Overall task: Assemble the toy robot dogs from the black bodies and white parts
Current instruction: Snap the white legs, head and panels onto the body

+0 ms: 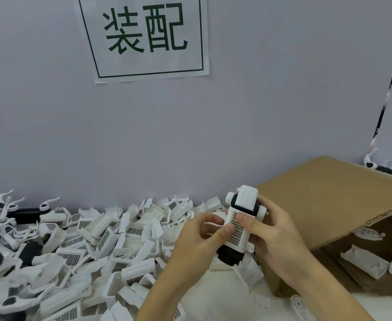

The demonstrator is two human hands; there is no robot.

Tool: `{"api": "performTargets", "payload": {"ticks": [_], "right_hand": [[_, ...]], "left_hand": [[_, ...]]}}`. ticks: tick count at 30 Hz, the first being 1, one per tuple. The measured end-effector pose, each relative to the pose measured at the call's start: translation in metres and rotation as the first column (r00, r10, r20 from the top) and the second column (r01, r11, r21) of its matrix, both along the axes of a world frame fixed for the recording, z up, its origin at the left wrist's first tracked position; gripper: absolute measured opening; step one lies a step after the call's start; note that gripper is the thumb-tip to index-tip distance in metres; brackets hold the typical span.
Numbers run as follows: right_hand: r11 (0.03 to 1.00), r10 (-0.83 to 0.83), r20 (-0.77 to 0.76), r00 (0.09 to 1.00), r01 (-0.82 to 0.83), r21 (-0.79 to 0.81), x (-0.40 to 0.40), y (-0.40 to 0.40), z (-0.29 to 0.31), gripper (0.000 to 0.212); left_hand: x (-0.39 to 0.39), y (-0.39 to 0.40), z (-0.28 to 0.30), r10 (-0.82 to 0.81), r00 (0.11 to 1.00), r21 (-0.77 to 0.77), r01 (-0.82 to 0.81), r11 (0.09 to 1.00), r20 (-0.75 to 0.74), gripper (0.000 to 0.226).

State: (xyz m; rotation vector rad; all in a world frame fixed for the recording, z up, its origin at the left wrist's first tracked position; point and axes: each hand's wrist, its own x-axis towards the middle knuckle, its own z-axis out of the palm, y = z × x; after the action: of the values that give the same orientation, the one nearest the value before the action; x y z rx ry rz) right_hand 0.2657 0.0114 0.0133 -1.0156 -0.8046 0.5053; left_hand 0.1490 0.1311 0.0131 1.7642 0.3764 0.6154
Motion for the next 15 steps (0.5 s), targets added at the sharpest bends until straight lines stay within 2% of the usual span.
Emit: {"api": "performTargets", "payload": {"ticks": [3,5,8,12,15], "right_hand": [[0.994,-0.108,0.081,0.991,0.110,-0.016,-0.0044,0.0031,-0.0018,0.028],[0.987,-0.153,0.126,0.980,0.158,-0.035,-0.0074,0.0040,-0.0030,0.029],[0.988,-0.142,0.121,0.982,0.148,-0.042,-0.0087,0.0033,-0.0022,0.029],[0.999,-0.040,0.054,0.998,0.040,0.006,-0.0033,0.0000,0.0011,0.036],[0.993,-0.105,0.103,0.989,0.109,-0.033,-0.0027,0.0021,-0.0021,0.031]], "left_hand": [[0.0017,-0.0055,-0.0001,0.010,1.000,0.006,-0.010,1.000,0.010,0.012],[0.0025,-0.0058,-0.0025,0.032,0.999,0.028,-0.033,0.999,0.024,0.013],[0.0016,-0.0036,-0.0026,0.035,0.999,0.021,-0.036,0.999,0.020,0.015],[0.0021,-0.0029,0.0004,-0.009,1.000,0.009,0.009,1.000,0.024,0.012],[0.0038,-0.0041,-0.0014,-0.003,1.000,0.028,0.003,1.000,0.006,0.007]]}}
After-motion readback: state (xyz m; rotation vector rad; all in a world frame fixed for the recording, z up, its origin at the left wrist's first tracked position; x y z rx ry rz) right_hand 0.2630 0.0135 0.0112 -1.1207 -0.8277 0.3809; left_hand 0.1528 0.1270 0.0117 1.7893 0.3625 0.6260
